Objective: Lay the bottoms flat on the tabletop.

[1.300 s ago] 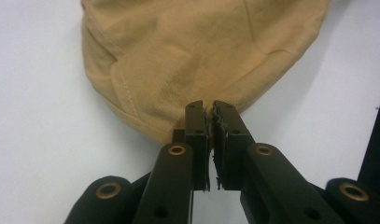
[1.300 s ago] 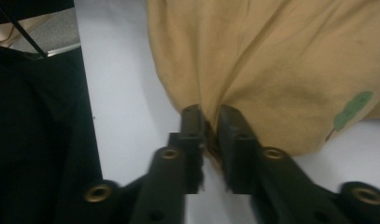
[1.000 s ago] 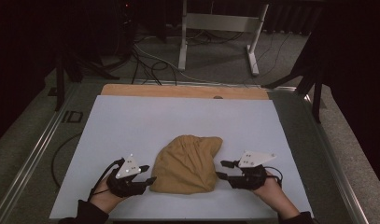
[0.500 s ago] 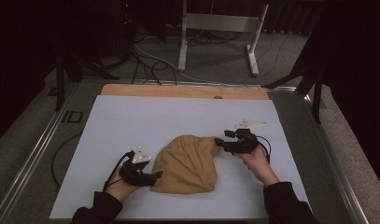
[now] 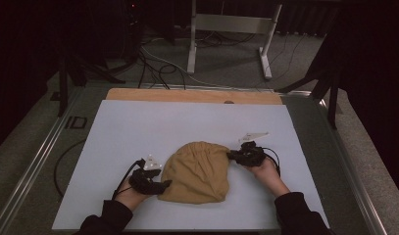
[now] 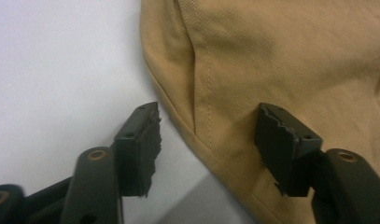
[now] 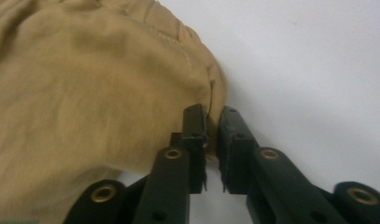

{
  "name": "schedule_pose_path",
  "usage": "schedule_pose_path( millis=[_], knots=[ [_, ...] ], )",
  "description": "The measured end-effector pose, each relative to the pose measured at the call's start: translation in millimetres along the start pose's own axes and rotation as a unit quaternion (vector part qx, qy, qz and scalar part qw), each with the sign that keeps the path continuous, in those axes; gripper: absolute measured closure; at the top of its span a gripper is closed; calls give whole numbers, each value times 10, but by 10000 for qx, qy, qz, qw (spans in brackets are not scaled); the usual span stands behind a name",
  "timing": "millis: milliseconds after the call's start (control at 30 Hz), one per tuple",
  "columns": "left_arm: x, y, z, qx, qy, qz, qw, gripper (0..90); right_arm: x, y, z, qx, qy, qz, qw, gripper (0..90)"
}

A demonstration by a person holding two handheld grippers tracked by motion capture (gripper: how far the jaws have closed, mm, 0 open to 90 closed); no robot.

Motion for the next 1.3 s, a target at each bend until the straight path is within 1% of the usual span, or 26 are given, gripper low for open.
schedule_pose_path(
  millis=[33,100,133,167,200,233,300,333,433,567,600,700,733,767,800,833,867,900,933,967,1000,1100,1167,1233,1267,1300],
  knots=[
    [1,-1,-3,-5,-2,10,10000,461,21,8,-1,107,-16,-41,9999,842],
    [-1,-2,-4,-18,10,8,10000,530,45,21,4,101,-47,-74,9999,846],
    [0,1,4,-92,100,13,9999,530,73,35,2,132,-58,-119,9998,850],
    [-3,5,-1,-69,63,-2,10000,658,161,84,-2,203,-115,-261,9994,853],
    [-6,7,0,-60,78,-9,10000,658,161,84,-2,203,-115,-261,9994,853],
    [-13,13,-5,-63,55,-27,10000,699,196,99,-5,236,-124,-309,9992,854],
    [-32,29,-27,-49,-72,-27,10000,808,258,121,-6,225,-122,-399,9989,854],
    [-42,41,-42,-116,-71,-5,9999,867,306,133,-8,283,-173,-451,9984,854],
    [-47,62,-50,-293,2,26,9996,882,345,142,4,260,-167,-492,9983,854],
    [-3,103,-15,-327,-11,-87,9994,886,433,174,3,255,-154,-619,9976,855],
    [27,128,5,-350,30,-139,9993,887,469,184,2,289,-160,-619,9975,855],
    [196,247,86,-367,159,-403,9984,889,619,245,14,322,-162,-740,9966,855],
    [275,291,120,-376,268,-515,9976,890,755,289,23,408,-142,-857,9954,855],
    [363,333,144,-373,306,-606,9970,890,755,289,23,408,-142,-857,9954,855],
    [453,370,158,-370,304,-694,9964,890,907,321,57,493,-23,-988,9939,855],
    [545,402,171,-425,391,-776,9953,890,907,321,57,493,-23,-988,9939,855],
    [625,425,170,-449,419,-841,9946,889,980,328,75,568,-12,-1024,9931,854],
    [701,433,159,-475,383,-853,9945,889,1039,323,98,636,20,-1027,9927,855],
    [737,424,147,-478,361,-851,9946,889,1092,298,125,671,111,-1028,9924,854],
    [747,396,123,-475,296,-795,9953,889,1107,259,140,631,131,-994,9930,854],
    [737,355,94,-520,275,-715,9957,889,1090,203,147,648,125,-910,9937,854],
    [616,175,22,-526,173,-418,9976,888,965,-26,173,638,165,-636,9958,854],
    [535,58,-11,-434,46,-286,9986,888,890,-174,196,556,291,-490,9968,853],
    [493,-31,-19,-383,-19,-196,9991,888,842,-296,221,564,341,-298,9974,852],
    [479,-60,-23,-344,-25,-210,9992,888,824,-348,244,552,370,-241,9975,851],
    [473,-79,-23,-317,-26,-210,9993,887,814,-398,262,614,404,-158,9972,851]
  ],
)
Point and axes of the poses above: each handheld gripper's, and its own axes: x roughly backward along the jaws, y roughly out of its top, z roughly to its left, the point moved 7 cm from there along -x, roughly forward along the jaws, and after that the axes turned 5 degrees about -y, right-handed, at the moved point
